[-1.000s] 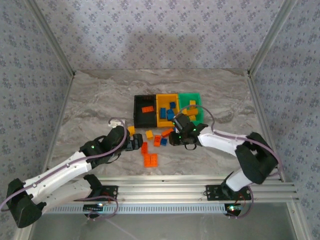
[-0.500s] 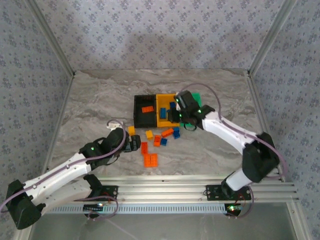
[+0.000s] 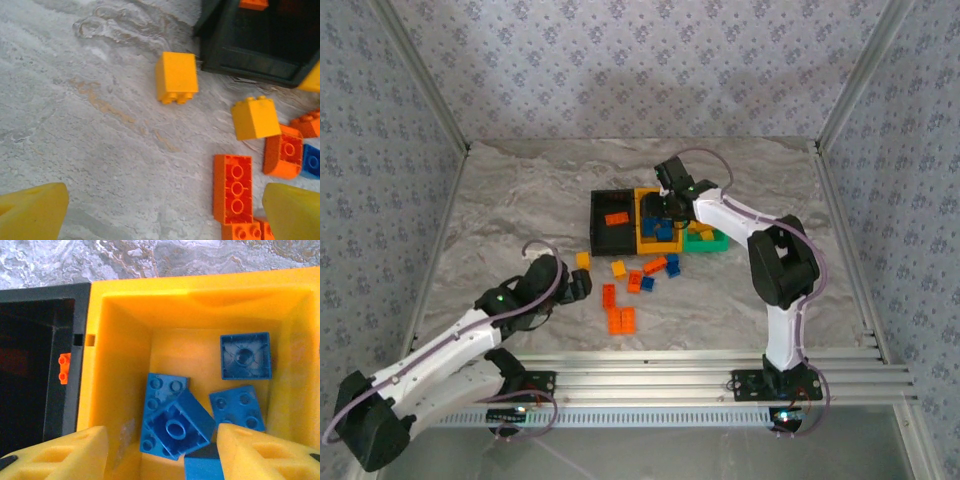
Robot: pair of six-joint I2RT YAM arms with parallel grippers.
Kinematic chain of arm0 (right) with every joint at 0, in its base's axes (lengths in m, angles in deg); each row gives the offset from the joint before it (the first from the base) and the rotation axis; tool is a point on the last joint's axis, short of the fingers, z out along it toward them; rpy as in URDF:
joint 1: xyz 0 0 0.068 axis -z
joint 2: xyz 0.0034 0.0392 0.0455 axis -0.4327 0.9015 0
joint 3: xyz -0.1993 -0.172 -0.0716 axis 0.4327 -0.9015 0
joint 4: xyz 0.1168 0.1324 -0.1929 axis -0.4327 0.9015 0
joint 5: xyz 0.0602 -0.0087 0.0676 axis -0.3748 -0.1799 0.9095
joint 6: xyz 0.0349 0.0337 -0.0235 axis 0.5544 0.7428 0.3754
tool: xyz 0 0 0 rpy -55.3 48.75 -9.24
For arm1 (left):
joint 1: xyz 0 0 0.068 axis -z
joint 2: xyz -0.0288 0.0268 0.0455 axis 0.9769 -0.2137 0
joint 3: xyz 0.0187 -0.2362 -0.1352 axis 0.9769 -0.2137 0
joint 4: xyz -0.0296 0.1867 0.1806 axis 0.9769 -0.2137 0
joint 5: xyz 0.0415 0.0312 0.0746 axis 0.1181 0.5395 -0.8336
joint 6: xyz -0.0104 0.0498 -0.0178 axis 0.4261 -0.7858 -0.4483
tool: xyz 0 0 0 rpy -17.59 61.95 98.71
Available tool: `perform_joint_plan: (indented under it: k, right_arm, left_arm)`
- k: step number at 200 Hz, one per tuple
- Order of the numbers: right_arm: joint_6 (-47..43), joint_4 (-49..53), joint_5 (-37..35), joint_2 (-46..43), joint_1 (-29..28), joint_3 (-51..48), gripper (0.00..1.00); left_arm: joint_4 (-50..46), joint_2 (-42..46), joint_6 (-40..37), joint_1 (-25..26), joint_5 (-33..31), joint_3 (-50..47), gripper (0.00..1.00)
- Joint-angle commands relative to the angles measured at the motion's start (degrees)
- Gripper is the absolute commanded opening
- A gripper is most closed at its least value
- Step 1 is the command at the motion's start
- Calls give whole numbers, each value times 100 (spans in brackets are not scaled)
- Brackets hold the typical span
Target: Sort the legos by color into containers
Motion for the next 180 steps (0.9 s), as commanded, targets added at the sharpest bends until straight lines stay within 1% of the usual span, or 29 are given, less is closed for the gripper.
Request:
perform_joint_plan:
  k: [1,19,30,46,69,89,112,145,170,180]
  right_arm:
    - [-3,25,23,-380,-28,-57,63]
    - [32,-93,68,-717,-47,-382,65]
    - [68,-171,103,-929,-52,-584,65]
    - [92,-239,102,-1222,-79,-868,66]
    - [116,-314,80,-1631,-87,-1209,66]
    - [156,-371,73,-1924,-87,-1445,67]
    - [172,-394,63,-2172,-94,-1583,67]
    - [190,-421,51,-2414,-99,-1702,67]
    - [150,-418,-16,-2537,-111,-1752,67]
    - [135,-379,-53,-2556,-111,-1753,67]
  left_arm:
    - [674,-399,-250,-202,501,-42,100]
    - [972,-1023,-541,-213,364,186,98]
    - [1163,-1418,-742,-213,240,297,94]
    - [1410,-1917,-891,-234,69,405,93]
    - [1768,-2531,-1021,-341,89,537,92]
    - [1955,-2967,-1164,-451,99,689,87]
    - [1982,-3311,-1245,-569,-13,803,83]
    - [2240,-3619,-1410,-684,-64,815,80]
    - [2527,-3895,-1514,-715,-57,831,73]
    - [2638,-3989,-1541,-710,-30,839,69]
